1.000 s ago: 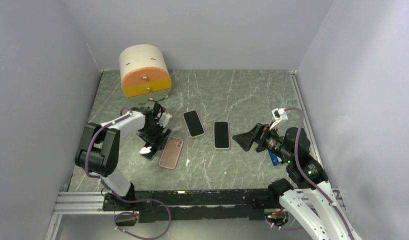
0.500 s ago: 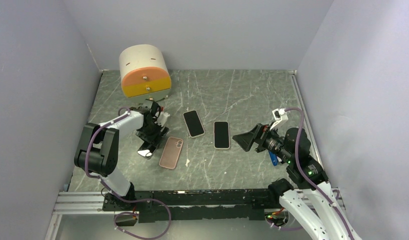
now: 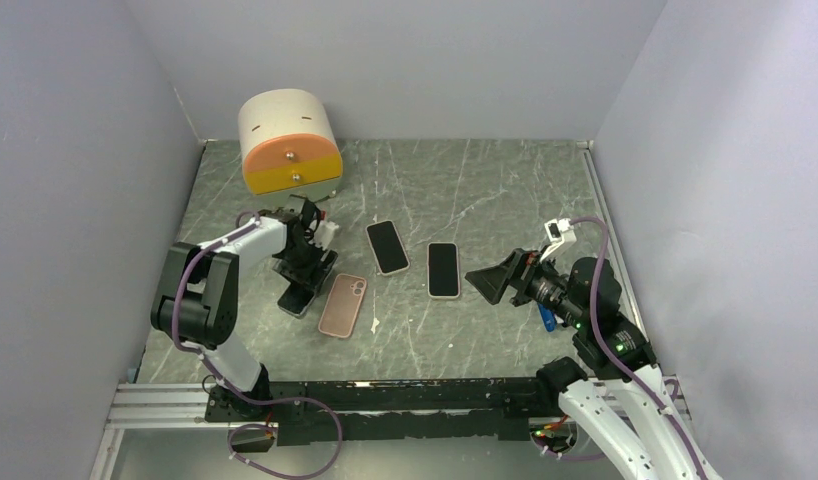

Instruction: Put the phone into the phone case

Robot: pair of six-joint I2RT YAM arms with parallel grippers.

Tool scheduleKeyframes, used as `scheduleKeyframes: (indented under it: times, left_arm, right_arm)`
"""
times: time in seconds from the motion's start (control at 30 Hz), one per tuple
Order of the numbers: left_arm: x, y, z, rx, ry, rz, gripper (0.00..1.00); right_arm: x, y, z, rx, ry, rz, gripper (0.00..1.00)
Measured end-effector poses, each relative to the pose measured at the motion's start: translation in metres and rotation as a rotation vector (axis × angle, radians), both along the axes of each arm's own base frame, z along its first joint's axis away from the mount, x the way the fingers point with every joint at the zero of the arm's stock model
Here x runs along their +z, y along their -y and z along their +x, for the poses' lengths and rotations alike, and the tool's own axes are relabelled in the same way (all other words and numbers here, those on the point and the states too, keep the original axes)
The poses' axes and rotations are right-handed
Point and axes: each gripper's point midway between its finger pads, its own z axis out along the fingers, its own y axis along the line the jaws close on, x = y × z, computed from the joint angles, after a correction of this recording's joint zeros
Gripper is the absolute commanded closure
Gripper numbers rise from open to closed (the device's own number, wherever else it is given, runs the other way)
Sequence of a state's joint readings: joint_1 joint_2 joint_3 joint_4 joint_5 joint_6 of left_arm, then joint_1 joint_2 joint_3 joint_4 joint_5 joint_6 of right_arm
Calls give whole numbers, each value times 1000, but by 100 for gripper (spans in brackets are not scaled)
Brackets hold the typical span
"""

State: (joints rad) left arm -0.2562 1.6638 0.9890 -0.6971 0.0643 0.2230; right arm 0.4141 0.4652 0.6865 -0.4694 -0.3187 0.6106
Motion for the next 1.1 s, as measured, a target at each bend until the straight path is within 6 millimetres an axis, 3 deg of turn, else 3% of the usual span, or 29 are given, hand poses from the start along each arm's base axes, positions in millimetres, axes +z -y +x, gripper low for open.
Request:
scheduleKeyframes:
  times: [0.3, 0.73, 1.1]
  left_arm:
    - [12, 17, 0, 11, -30, -87, 54]
    - [34, 24, 1, 73, -57, -104, 58]
    - [49, 57, -12, 112, -85, -119, 57]
  right_arm:
    - [-4, 0, 0, 0, -9, -3, 1]
    - [-9, -1, 1, -2, -20, 2, 1]
    - [-11, 1, 0, -7, -19, -12, 1]
